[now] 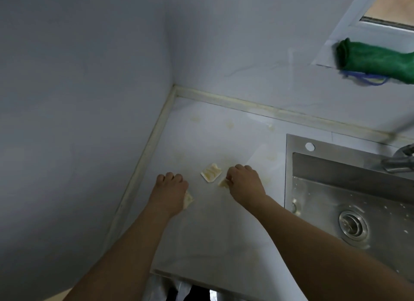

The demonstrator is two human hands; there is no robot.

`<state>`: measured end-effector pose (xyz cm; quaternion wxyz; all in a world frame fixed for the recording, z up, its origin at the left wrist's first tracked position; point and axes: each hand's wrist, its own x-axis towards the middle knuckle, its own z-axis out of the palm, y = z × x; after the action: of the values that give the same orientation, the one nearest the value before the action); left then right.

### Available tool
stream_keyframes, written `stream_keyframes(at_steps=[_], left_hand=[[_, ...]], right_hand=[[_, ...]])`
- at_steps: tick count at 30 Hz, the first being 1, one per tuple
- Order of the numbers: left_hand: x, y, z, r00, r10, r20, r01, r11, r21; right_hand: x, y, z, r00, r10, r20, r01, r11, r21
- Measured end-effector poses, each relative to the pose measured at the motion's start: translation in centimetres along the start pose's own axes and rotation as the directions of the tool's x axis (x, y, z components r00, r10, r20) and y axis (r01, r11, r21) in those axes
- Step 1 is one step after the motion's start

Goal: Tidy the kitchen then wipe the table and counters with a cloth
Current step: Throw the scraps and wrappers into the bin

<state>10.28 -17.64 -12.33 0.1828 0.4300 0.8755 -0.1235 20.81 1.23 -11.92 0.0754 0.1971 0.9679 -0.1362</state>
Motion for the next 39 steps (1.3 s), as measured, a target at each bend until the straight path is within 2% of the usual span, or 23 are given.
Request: stream_keyframes(at_steps=[3, 6, 9, 13, 20, 27, 31, 39], left_hand=[[0.1, -0.5, 0.3, 0.997, 0.058, -0.045, -0.058, 0.998, 0.012], [0.2, -0.9, 0.6, 0.981, 0.125, -0.150, -0.129, 0.992, -0.015], [0.4, -1.3, 1.3, 0.974, 0.133, -0.184, -0.133, 0.991, 0.008], [0.3, -1.4, 1.4, 0.978, 0.138, -0.155, -0.138, 0.990, 0.008], [0.3, -1.1, -1.5, 0.995, 0.033, -0.096, -0.042, 0.995, -0.091], [2.9, -0.1, -3.0, 0.985, -0.030, -0.169, -0.003, 0.981, -0.193], [4.5, 3.9, -4.6, 0.984, 0.038, -0.175, -0.077, 0.972, -0.222], [2.5, 14.6, -8.4, 0.949, 0.213, -0.234, -0.265, 0.939, -0.220]], right_hand=[[2.4, -1.5, 0.2, 0.989, -0.145, 0.043, 0.147, 0.988, -0.056], [4.1, -2.6, 0.7, 0.956, -0.273, 0.109, 0.288, 0.945, -0.159], [4.9, -3.2, 1.2, 0.950, -0.273, 0.153, 0.305, 0.917, -0.257], [4.8, -4.0, 1.5, 0.961, -0.250, 0.117, 0.274, 0.915, -0.295], [2.5, -3.7, 0.3, 0.990, -0.058, 0.132, 0.083, 0.978, -0.193], [-0.4, -0.9, -2.0, 0.994, 0.108, -0.012, -0.109, 0.990, -0.085], [-3.7, 2.1, -3.5, 0.959, 0.269, -0.085, -0.269, 0.963, 0.019], [-13.3, 7.6, -5.7, 0.854, 0.519, -0.039, -0.481, 0.816, 0.321]])
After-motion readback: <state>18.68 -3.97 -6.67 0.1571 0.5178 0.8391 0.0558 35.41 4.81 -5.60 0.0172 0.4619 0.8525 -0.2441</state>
